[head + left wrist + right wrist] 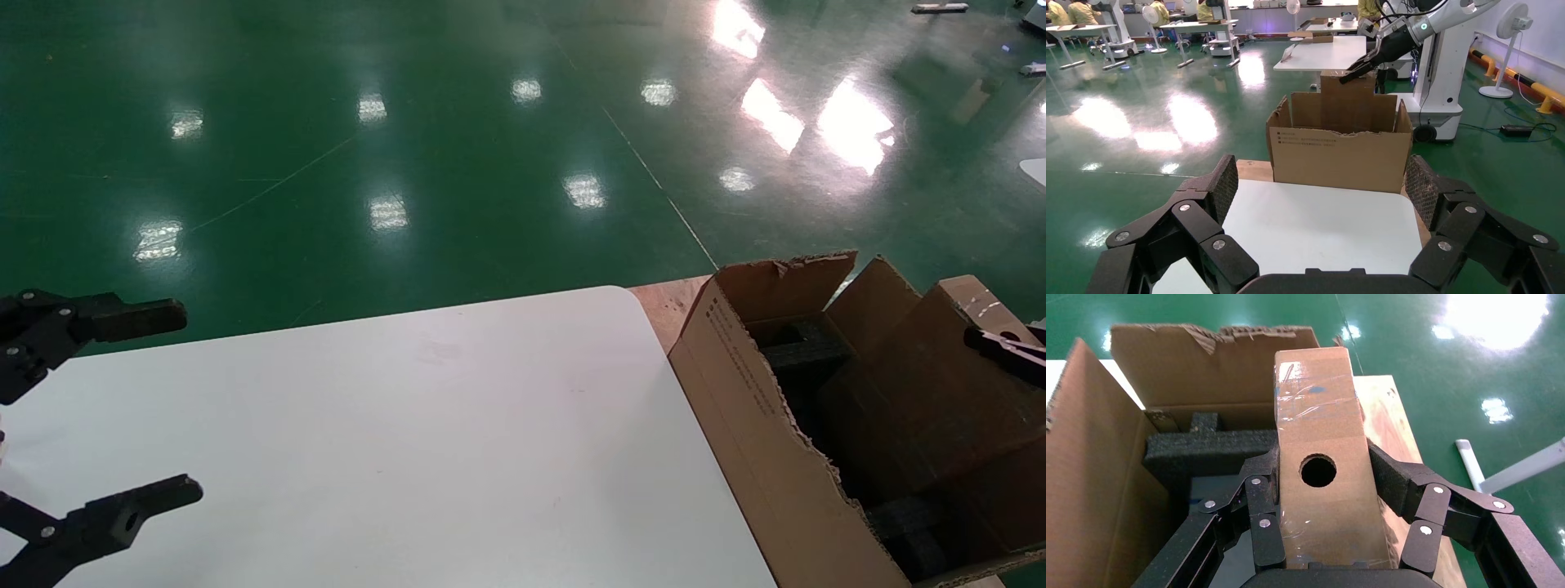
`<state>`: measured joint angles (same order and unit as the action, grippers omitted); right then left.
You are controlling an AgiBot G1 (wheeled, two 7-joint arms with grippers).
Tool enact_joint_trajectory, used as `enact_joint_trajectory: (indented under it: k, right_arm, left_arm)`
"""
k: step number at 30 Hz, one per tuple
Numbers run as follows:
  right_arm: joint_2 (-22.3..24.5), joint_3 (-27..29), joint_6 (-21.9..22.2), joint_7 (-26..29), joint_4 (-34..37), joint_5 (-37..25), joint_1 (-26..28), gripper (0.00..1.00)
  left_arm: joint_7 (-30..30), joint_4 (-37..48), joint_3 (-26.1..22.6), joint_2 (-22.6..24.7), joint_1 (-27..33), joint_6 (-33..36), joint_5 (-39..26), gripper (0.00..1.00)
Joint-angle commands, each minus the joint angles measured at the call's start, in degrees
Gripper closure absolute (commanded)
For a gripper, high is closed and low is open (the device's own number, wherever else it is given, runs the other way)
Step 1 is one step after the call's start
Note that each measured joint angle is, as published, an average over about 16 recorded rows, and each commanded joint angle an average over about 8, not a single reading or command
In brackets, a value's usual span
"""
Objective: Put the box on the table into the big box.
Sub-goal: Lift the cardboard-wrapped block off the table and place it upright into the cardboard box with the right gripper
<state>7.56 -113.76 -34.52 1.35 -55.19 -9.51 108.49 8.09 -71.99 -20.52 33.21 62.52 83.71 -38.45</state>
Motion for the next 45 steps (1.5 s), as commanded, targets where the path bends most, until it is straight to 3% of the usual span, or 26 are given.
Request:
enact_joint_trajectory:
  k: [1, 24, 45]
  right_arm:
    - [-0.24, -1.21, -0.2, -0.85, 0.89, 1.25, 0.12, 1.0]
    - [-5.43, -12.95, -1.99, -9.51, 7.99, 16.83, -1.99, 1.0]
    - [-11.15, -19.32, -4.64, -15.71, 14.46, 31.63, -9.31, 1.0]
  left_arm:
    - [0.0, 0.0, 0.0, 0.0, 0.0, 0.0, 0.0, 0.0]
    - [-0.01, 0.0, -0.01, 0.0, 0.0, 0.0, 0.01, 0.0]
    - [-0.01, 0.0, -0.02, -0.01, 0.0, -0.01, 0.01, 0.0]
